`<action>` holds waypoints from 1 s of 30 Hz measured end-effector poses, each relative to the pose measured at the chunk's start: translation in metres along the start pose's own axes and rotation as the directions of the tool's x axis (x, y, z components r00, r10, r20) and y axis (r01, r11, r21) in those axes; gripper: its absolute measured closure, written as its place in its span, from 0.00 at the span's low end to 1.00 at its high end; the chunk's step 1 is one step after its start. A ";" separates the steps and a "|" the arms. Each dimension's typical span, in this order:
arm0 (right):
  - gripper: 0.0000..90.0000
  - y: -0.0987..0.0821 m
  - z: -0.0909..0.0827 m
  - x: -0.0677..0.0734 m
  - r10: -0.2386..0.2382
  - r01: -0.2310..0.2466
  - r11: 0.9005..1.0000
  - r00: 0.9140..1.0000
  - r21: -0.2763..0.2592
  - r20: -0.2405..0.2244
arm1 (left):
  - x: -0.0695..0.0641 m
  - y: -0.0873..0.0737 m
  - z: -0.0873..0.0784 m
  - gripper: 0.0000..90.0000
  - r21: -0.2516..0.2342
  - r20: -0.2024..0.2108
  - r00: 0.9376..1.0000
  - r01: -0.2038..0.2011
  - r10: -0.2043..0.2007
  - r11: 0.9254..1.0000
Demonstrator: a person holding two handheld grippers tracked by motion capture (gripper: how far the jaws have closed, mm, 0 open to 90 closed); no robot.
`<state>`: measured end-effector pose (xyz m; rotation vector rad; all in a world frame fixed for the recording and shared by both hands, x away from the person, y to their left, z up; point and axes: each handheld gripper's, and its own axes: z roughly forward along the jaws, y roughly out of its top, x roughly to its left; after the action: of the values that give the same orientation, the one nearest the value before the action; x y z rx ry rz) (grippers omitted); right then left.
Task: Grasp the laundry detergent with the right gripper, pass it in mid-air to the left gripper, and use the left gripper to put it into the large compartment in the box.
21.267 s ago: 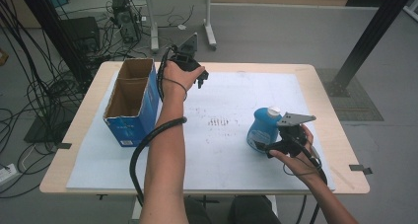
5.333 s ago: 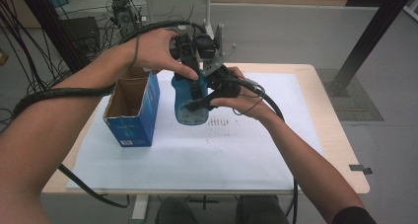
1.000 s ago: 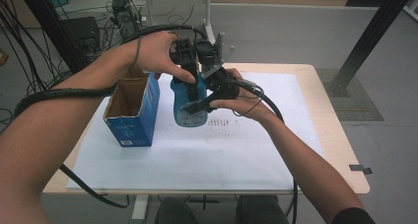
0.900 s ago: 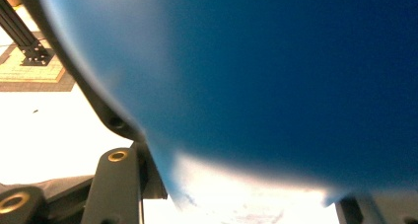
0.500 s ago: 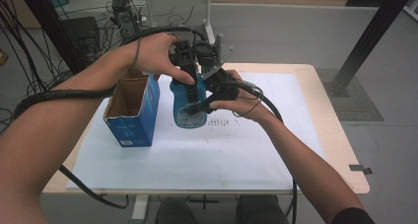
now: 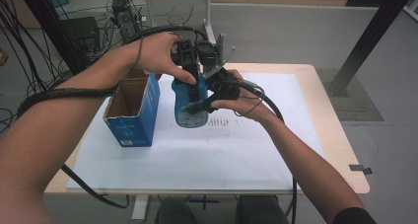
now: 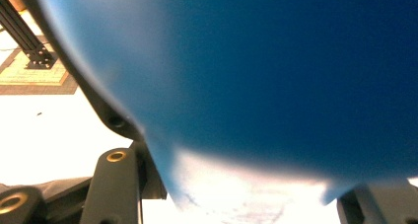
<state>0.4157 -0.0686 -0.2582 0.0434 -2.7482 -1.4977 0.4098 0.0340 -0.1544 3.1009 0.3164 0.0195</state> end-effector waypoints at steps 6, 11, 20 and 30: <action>0.47 0.000 -0.001 0.001 0.008 -0.008 1.000 1.000 -0.004 -0.001 | -0.001 0.001 -0.001 0.42 0.003 -0.005 1.000 0.000 0.000 1.000; 0.47 0.000 -0.003 0.000 0.003 -0.003 1.000 1.000 -0.013 0.001 | -0.001 0.002 -0.003 0.42 0.000 -0.007 1.000 -0.001 0.001 1.000; 0.47 0.000 -0.005 0.001 0.008 -0.008 1.000 1.000 -0.017 -0.001 | -0.003 0.000 -0.005 0.42 -0.014 -0.012 1.000 0.006 -0.006 1.000; 0.46 0.001 -0.004 0.002 0.006 -0.006 1.000 1.000 -0.026 -0.002 | -0.004 -0.001 -0.005 0.42 -0.010 -0.015 1.000 0.006 -0.006 1.000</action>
<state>0.4142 -0.0714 -0.2553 0.0359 -2.7240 -1.5305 0.4062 0.0339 -0.1491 3.0917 0.3247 0.0434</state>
